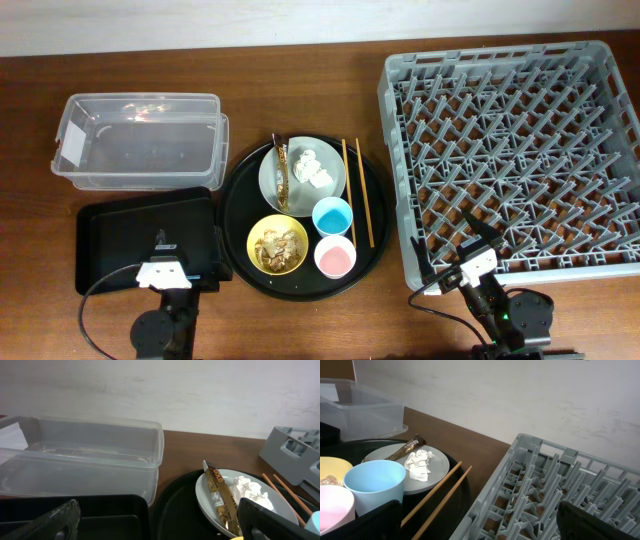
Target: Sort waste into correct bins and load items into the dishwasher rack
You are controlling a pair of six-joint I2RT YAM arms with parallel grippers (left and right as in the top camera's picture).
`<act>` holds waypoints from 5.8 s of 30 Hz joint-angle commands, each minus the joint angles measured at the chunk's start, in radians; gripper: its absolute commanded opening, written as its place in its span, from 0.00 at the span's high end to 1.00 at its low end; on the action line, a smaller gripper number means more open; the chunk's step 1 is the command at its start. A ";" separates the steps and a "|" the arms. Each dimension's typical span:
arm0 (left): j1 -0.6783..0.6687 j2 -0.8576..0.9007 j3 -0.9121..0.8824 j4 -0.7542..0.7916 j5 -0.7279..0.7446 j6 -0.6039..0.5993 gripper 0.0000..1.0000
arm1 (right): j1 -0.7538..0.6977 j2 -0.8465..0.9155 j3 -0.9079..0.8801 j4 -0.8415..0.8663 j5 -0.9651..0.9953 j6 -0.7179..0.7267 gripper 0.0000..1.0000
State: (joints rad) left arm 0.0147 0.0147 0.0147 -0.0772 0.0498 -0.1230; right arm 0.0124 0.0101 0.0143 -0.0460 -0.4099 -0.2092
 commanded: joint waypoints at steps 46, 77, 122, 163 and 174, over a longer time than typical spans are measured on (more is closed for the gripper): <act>0.008 0.707 1.046 -0.826 0.617 -0.025 0.01 | -0.006 0.705 1.262 -1.131 -0.109 0.211 0.01; -0.393 1.250 1.217 -0.695 0.944 -0.117 1.00 | -0.006 0.977 1.394 -1.414 -0.457 0.027 0.07; -0.423 1.248 1.217 -0.844 0.524 -0.106 0.01 | -0.112 1.571 1.423 -1.410 0.285 0.428 0.15; -0.404 1.585 1.493 -0.761 1.464 0.275 1.00 | 0.167 1.202 1.490 -1.275 -0.802 -0.147 0.18; -0.397 1.585 1.493 -0.780 1.233 0.266 0.01 | -0.057 1.105 1.495 -1.267 -0.410 0.187 0.54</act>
State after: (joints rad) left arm -0.3885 1.6005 1.5002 -0.8253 1.4391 0.1379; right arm 0.0849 1.1751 1.4998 -1.3041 -1.0519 -0.2104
